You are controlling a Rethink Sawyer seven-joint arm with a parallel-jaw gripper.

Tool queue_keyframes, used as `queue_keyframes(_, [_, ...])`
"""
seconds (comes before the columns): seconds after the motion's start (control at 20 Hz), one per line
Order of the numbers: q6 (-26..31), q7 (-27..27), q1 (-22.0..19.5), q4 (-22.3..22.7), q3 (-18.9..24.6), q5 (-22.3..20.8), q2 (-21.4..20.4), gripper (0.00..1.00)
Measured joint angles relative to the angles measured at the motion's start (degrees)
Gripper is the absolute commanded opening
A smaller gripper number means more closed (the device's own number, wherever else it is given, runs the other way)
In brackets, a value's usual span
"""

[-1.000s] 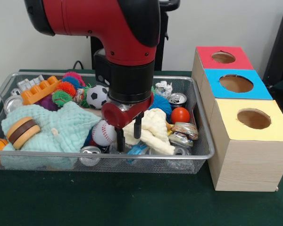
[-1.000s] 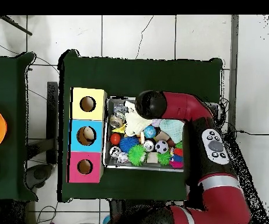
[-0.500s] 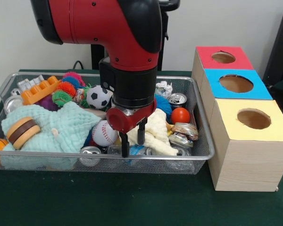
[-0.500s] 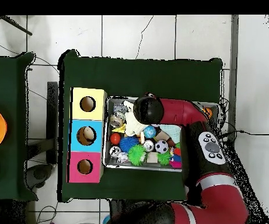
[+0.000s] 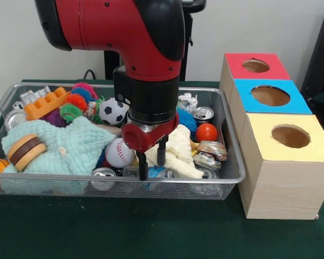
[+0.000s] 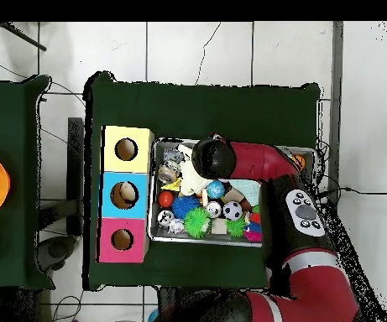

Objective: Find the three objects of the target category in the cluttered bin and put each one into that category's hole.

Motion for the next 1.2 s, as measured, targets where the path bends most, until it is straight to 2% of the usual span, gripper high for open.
queue_keyframes(1.2, [-0.92,0.0,-0.18,0.22,0.08,0.02,0.05,1.0])
